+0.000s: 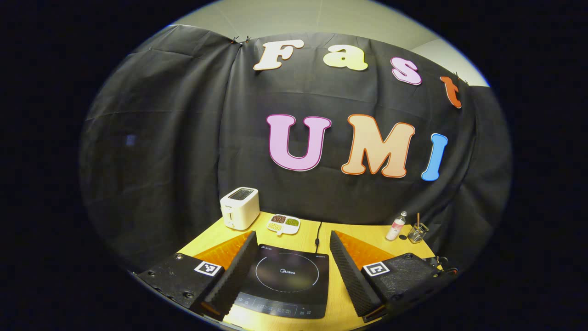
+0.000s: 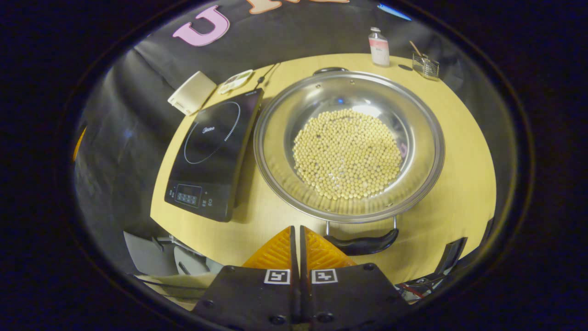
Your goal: First push the handle of the pot to place it horizontally, then grasp the pot with both hands and set it on the induction cooktop.
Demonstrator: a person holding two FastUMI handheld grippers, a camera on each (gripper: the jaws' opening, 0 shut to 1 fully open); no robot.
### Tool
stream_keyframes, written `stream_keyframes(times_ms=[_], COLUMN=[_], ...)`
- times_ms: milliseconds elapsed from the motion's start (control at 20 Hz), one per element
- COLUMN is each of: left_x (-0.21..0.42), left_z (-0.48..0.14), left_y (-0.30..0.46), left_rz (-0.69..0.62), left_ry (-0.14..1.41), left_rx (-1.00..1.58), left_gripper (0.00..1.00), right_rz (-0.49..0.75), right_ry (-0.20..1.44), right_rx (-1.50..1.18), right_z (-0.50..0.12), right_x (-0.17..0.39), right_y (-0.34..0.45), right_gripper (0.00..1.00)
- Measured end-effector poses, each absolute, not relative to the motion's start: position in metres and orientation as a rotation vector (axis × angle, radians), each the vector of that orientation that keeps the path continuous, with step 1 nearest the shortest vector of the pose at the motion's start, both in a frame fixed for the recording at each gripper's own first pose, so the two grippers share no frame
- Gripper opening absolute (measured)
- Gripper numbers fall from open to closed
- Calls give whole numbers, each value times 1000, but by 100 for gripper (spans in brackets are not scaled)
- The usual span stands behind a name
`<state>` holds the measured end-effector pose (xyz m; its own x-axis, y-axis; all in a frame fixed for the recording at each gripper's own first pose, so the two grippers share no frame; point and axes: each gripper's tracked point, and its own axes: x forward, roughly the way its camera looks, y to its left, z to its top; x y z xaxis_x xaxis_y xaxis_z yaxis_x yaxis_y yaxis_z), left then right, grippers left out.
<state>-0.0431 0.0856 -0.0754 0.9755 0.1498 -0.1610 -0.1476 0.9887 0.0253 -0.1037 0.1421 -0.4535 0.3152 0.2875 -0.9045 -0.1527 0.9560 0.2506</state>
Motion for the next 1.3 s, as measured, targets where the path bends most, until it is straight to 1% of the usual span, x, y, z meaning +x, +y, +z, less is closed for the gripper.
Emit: stream_keyframes(times_ms=[150, 200, 250, 300, 350, 400, 550, 600, 950, 1000, 1050, 1300], left_x=[-41, -40, -39, -38, -37, -36, -32, -31, -30, -31, -31, -37], left_z=[-77, -77, -78, -80, -80, -82, -83, -85, -86, -86, -86, -84], left_y=[86, 87, 86, 84, 81, 79, 74, 72, 64, 63, 63, 72], left_rz=[158, 159, 159, 156, 152, 149, 139, 136, 127, 127, 129, 155], left_ry=[166, 167, 169, 171, 172, 174, 178, 178, 180, 179, 179, 174], left_rx=[15, 15, 12, 8, 5, 3, -3, -5, 6, 6, 7, 18], left_gripper=[93, 93, 93, 96, 96, 93, 93, 96, 96, 96, 96, 97], right_rz=[268, 263, 256, 249, 239, 224, 171, 153, 35, 18, 6, -45], right_ry=[1229, 1231, 1234, 1235, 1232, 1229, 1227, 1226, 1199, 1195, 1190, 1168], right_rx=[134, 138, 138, 141, 141, 142, 163, 170, 114, 107, 109, 116], right_z=[-458, -458, -459, -460, -460, -460, -461, -463, -467, -468, -468, -470], right_x=[-98, -98, -96, -96, -94, -93, -90, -89, -82, -80, -78, -70], right_y=[136, 135, 132, 130, 127, 121, 105, 100, 57, 51, 46, 25], right_gripper=[0, 3, 0, 3, 2, 2, 3, 2, 3, 0, 3, 2])
